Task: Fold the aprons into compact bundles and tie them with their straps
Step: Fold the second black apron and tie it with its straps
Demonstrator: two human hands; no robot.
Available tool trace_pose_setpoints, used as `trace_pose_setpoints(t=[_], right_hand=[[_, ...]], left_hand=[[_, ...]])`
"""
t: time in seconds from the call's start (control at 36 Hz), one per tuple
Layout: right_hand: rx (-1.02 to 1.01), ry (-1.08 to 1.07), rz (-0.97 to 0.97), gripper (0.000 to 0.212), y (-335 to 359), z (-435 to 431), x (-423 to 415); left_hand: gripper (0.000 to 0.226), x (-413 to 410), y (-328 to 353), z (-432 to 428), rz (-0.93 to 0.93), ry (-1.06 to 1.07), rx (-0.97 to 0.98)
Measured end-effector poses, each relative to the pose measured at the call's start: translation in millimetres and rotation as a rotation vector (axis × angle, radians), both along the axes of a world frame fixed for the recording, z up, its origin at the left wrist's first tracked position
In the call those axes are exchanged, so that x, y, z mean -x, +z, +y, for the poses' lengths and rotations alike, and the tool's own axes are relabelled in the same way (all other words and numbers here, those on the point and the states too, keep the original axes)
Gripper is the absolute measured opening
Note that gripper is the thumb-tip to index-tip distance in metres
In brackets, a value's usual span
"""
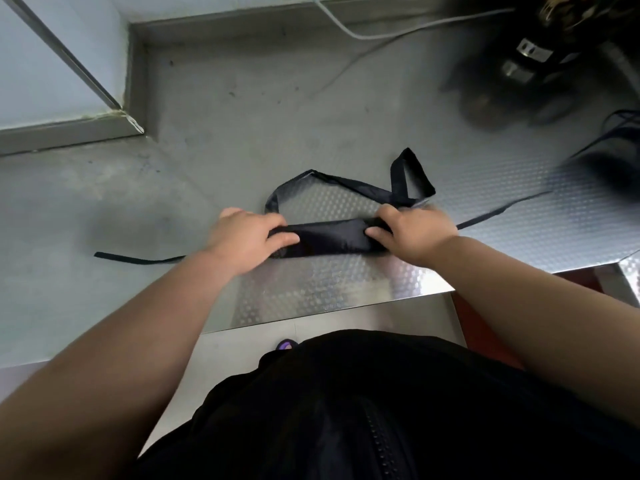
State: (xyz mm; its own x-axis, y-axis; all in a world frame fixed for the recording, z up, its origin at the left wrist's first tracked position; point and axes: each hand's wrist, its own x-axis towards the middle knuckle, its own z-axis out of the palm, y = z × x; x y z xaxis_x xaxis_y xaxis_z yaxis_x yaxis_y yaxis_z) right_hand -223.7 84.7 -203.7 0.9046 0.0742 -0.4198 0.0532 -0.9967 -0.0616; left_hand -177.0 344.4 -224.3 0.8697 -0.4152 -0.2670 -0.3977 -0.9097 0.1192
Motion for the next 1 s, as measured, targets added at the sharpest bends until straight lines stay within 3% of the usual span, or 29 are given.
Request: trace_pose_setpoints(t=[0.08,0.17,0.22,0.39,0.47,0.53,0.58,0.69,0.78,0.83,0.89,0.94,1.0], right_hand=[[0.152,0.091,-0.064,0.042,-8.3,8.6,3.0],[0.167,0.187,-0.076,0.053,-11.5,19.1,13.8],[0.146,0.194,-0.064,0.054,-14.8,22.0,21.8],[0.127,0.147,-0.056,0.054,-21.5,21.7,29.1],[0.114,0.152,-0.037,0.055,-19.5,23.5,27.7],[0.098,0.159,-0.03,0.055,-18.7,24.4,26.7],[0.083,0.162,-0.022,0.055,-17.5,23.6,26.3],[0.059,0.167,-0.023,0.055,-17.5,22.3,24.3],[0.044,0.163,-0.03,0.054,-19.2,20.2,24.1],[0.042,0.162,-0.044,0.054,-20.5,20.9,24.9],[0.041,0.159,-0.054,0.055,-22.3,21.8,25.8],[0.032,0.148,-0.072,0.055,-23.5,23.0,26.6],[0.007,0.087,-0.138,0.052,-24.4,25.2,29.4]], left_hand=[[0.037,5.1,-8.2,-6.1,-0.182,0.083,-0.108],[0.043,24.4,-20.5,-12.9,-0.361,0.211,0.025],[0.05,41.8,-21.7,-20.2,-0.42,0.42,0.147],[0.088,62.6,-10.5,-43.2,-0.043,1.408,0.743],[0.078,46.8,-4.0,-51.2,0.172,1.705,1.153],[0.062,34.5,-0.9,-52.5,0.343,1.769,1.365],[0.052,25.3,-2.1,-50.0,0.442,1.722,1.33],[0.039,13.2,1.6,-46.5,0.438,1.633,1.298],[0.03,11.3,-7.5,-45.2,0.159,1.449,1.298],[0.023,18.5,-13.7,-40.8,-0.112,1.189,1.034],[0.018,28.9,-21.9,-34.2,-0.345,0.781,0.682],[0.025,40.5,-30.5,-32.1,-0.437,0.403,0.504],[0.04,48.2,-35.0,-34.2,-0.429,0.234,0.379]])
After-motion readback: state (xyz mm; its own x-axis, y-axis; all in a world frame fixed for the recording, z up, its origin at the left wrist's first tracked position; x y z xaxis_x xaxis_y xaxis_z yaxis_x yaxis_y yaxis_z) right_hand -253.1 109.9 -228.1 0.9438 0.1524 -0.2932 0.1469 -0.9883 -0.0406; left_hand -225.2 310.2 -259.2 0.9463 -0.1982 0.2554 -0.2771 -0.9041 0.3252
